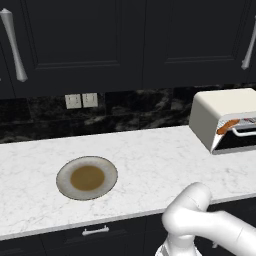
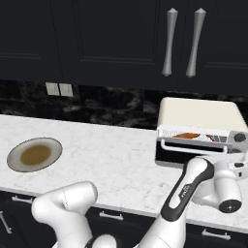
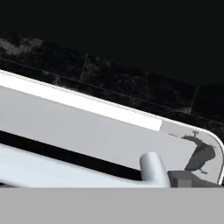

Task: Pick up the kebab skewer and baguette bread, and place them inside the toaster oven. Close the toaster oven door and start by setting the timer.

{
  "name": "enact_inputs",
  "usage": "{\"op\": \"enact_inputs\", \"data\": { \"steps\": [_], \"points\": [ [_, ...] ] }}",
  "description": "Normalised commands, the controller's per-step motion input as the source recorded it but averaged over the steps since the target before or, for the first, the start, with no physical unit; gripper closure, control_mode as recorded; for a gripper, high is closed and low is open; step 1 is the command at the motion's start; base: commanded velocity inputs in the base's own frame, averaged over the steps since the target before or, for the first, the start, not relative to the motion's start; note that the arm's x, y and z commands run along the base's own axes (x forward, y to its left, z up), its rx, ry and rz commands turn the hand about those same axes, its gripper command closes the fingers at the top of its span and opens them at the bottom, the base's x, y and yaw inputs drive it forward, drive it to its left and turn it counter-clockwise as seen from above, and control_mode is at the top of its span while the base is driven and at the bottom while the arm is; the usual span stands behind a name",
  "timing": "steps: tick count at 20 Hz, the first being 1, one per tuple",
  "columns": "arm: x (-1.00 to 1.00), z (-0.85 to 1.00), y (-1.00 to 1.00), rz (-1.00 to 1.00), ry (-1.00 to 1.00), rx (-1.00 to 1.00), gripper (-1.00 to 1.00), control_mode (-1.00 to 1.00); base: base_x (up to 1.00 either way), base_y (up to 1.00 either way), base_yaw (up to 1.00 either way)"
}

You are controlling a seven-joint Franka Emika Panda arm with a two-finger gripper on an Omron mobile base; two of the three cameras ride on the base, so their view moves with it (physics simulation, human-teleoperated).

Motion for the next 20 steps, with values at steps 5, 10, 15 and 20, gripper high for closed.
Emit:
{"op": "enact_inputs", "data": {
  "steps": [5,10,15,20],
  "points": [
    [0.57,0.25,0.18,0.00,-0.03,0.00,-1.00,-1.00,0.00,0.00,0.00],
    [0.44,0.01,0.06,0.00,0.00,0.00,-1.00,-1.00,0.00,0.00,0.00],
    [0.37,0.00,0.00,0.00,0.00,0.00,-1.00,-1.00,0.00,0.00,0.00],
    [0.20,0.00,0.00,0.00,0.00,0.00,-1.00,-1.00,0.00,0.00,0.00]
  ]
}}
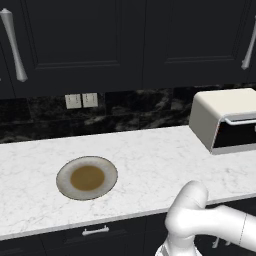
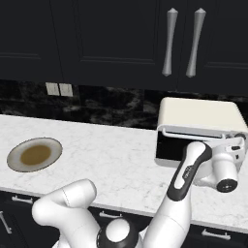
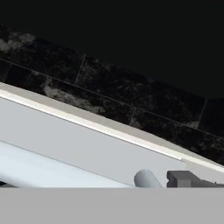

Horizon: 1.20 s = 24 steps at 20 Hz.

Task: Pick up the kebab skewer and baguette bread, and place them inside the toaster oven. Close the toaster oven door and start by setting the timer.

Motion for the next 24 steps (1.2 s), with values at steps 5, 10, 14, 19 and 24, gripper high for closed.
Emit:
{"op": "enact_inputs", "data": {
  "steps": [5,10,14,19,24],
  "points": [
    [0.34,0.00,0.00,0.00,0.02,0.00,-1.00,-1.00,0.00,0.00,0.00],
    [0.17,0.00,0.00,0.00,0.02,0.00,-1.00,-1.00,0.00,0.00,0.00],
    [0.00,0.00,-0.02,0.00,0.00,0.00,-1.00,-1.00,0.00,0.00,0.00],
    [0.00,0.00,-0.35,0.00,0.00,0.02,-1.00,-1.00,0.00,0.00,0.00],
    [0.00,0.00,-0.60,0.00,0.00,0.04,-1.00,-1.00,0.00,0.00,0.00]
  ]
}}
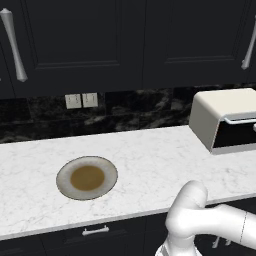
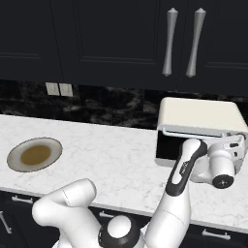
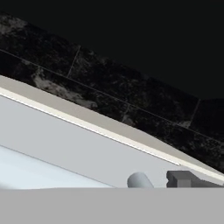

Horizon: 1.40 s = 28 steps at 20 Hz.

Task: Pick up the kebab skewer and baguette bread, and place them inside the toaster oven. Close the toaster oven door and start by setting the timer.

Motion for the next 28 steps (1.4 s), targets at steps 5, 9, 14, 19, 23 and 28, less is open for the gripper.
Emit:
{"op": "enact_inputs", "data": {
  "steps": [5,9,14,19,23,28],
  "points": [
    [0.00,0.00,-0.84,0.00,0.00,0.07,-1.00,-1.00,0.00,0.00,0.00],
    [0.00,0.00,-0.88,0.00,0.00,0.08,-1.00,-1.00,0.00,0.00,0.00],
    [-0.15,-0.08,-0.85,0.00,0.00,0.06,-1.00,-1.00,0.00,0.00,0.00],
    [-0.33,-0.16,-0.88,0.01,0.00,0.05,-1.00,-1.00,0.00,0.00,0.00],
    [-0.35,-0.12,-0.95,0.01,-0.03,0.06,-1.00,-1.00,0.00,0.00,0.00],
    [-0.41,-0.22,-0.62,0.01,0.00,0.02,-1.00,-1.00,0.00,0.00,0.00]
  ]
}}
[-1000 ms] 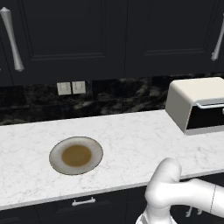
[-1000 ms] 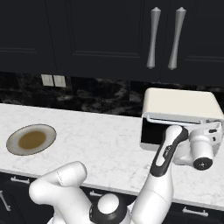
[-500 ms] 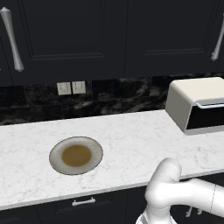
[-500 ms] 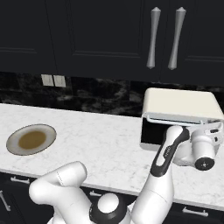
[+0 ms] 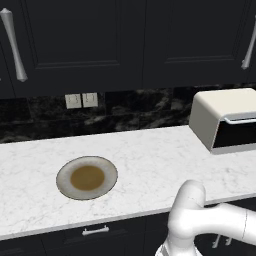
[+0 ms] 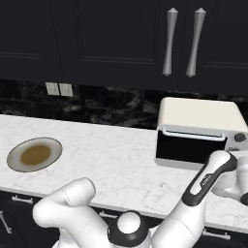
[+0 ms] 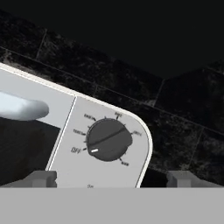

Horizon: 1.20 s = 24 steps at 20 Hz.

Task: Pick up the kebab skewer and baguette bread, and place them inside the toaster oven. Close the toaster oven door and start by setting the timer.

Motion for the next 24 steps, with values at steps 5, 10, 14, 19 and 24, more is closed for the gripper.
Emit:
{"op": "enact_inputs", "data": {
  "steps": [5,10,14,19,24],
  "points": [
    [-0.33,-0.35,-0.14,0.00,0.06,0.10,-1.00,-1.00,0.00,0.00,0.00],
    [-0.11,-0.24,-0.02,0.03,0.16,0.41,-1.00,-1.00,0.00,0.00,0.00],
    [0.00,-0.01,0.05,0.05,0.04,0.30,-1.00,-1.00,0.00,0.00,0.00],
    [0.00,-0.12,0.18,0.02,0.00,0.16,-1.00,-1.00,0.00,0.00,0.00],
    [-0.03,-0.15,0.26,0.02,-0.07,0.04,-1.00,-1.00,0.00,0.00,0.00]
  ]
}}
